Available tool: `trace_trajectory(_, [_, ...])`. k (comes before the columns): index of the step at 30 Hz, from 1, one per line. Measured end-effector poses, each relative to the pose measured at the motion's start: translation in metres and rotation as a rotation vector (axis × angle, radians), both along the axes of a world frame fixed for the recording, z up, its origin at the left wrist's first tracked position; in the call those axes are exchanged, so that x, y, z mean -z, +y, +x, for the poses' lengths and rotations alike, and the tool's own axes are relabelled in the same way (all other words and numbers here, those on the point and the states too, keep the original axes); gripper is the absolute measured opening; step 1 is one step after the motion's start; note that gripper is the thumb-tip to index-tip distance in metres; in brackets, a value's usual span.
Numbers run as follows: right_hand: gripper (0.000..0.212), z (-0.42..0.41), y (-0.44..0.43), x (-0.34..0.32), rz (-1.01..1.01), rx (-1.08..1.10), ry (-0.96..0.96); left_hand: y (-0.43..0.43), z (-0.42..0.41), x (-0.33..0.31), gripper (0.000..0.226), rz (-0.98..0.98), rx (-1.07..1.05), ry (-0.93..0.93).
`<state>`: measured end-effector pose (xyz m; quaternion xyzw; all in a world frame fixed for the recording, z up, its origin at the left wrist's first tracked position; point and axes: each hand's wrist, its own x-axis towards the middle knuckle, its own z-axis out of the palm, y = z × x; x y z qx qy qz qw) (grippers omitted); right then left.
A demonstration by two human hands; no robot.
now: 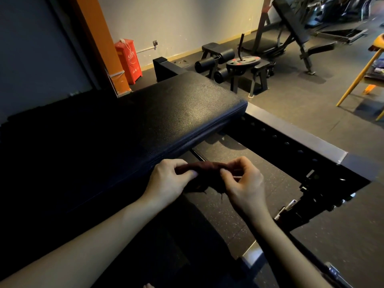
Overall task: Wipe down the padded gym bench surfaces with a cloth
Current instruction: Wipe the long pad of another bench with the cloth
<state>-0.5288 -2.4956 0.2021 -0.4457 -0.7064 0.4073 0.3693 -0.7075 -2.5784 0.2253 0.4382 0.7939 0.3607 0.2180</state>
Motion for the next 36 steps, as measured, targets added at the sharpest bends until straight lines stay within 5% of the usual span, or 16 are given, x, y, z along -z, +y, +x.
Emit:
trace_trajectory(4, [0.024, -0.016, -0.015, 0.014, -0.180, -0.021, 0.083, -0.001, 0.019, 0.010, 0.012, 0.206, -0.171, 0.148])
trace_trajectory(8, [0.013, -0.034, -0.011, 0.024, -0.454, 0.093, 0.266, -0.015, 0.023, 0.030, 0.029, 0.196, 0.109, 0.118])
trace_trajectory(11, [0.030, -0.046, -0.011, 0.023, -0.674, 0.061, 0.402, -0.021, 0.010, 0.030, 0.051, 0.038, 0.332, 0.203])
trace_trajectory(14, [0.034, -0.063, -0.011, 0.035, -0.730, 0.048, 0.388, -0.020, -0.013, 0.022, 0.051, -0.073, 0.460, 0.253])
trace_trajectory(17, [0.019, -0.079, -0.008, 0.046, -0.698, 0.083, 0.391, -0.023, -0.051, 0.008, 0.035, -0.082, 0.484, 0.207])
trace_trajectory(22, [0.013, -0.124, 0.005, 0.047, -0.456, 0.196, 0.345, -0.009, -0.141, -0.018, 0.018, 0.074, 0.272, 0.480])
trace_trajectory(26, [0.010, -0.169, -0.012, 0.047, -0.366, 0.335, 0.337, 0.015, -0.188, -0.012, 0.036, -0.011, 0.354, 0.560])
trace_trajectory(29, [0.014, -0.188, -0.079, 0.055, -0.305, 0.218, 0.279, 0.028, -0.200, -0.002, 0.056, 0.014, 0.465, 0.618])
trace_trajectory(36, [0.018, -0.205, -0.082, 0.059, -0.256, 0.323, 0.298, 0.030, -0.208, 0.022, 0.052, 0.191, 0.478, 0.709])
